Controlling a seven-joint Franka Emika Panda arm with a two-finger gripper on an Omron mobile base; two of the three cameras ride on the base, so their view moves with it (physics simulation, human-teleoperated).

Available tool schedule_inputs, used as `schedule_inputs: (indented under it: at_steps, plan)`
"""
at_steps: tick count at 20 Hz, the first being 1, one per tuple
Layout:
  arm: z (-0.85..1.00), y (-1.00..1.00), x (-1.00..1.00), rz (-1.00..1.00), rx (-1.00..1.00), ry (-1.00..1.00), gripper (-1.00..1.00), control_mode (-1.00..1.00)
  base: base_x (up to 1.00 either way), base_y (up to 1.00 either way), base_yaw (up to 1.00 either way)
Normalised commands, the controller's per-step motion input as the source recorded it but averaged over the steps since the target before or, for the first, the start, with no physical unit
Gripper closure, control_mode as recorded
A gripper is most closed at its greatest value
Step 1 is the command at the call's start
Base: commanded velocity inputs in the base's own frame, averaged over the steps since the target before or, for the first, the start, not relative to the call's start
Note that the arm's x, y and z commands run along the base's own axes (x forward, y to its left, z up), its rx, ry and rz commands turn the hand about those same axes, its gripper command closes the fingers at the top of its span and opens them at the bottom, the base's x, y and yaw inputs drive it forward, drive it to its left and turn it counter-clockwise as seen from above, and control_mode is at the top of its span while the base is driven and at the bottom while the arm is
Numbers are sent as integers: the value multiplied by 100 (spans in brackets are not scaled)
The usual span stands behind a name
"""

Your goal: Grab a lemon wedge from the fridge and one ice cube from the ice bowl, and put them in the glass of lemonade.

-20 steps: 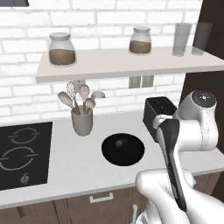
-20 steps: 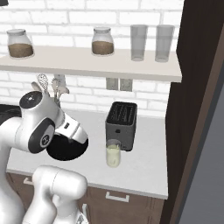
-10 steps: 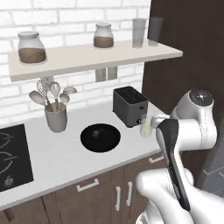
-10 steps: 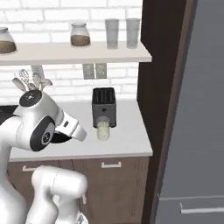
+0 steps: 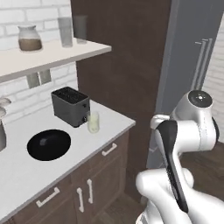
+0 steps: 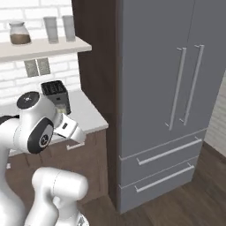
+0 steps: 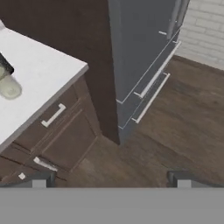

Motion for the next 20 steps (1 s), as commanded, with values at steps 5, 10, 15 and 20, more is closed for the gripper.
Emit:
schedule_inputs:
  at_steps: [5, 10, 15, 20]
  plan:
    - [0, 0, 0, 0, 0, 0, -100, 100, 19, -100, 6]
    - [0, 0, 0, 0, 0, 0, -100, 100, 45, -100, 22]
    - [0, 0, 0, 0, 0, 0, -100, 100, 82, -100, 41]
    - [0, 0, 0, 0, 0, 0, -100, 100, 17, -100, 58]
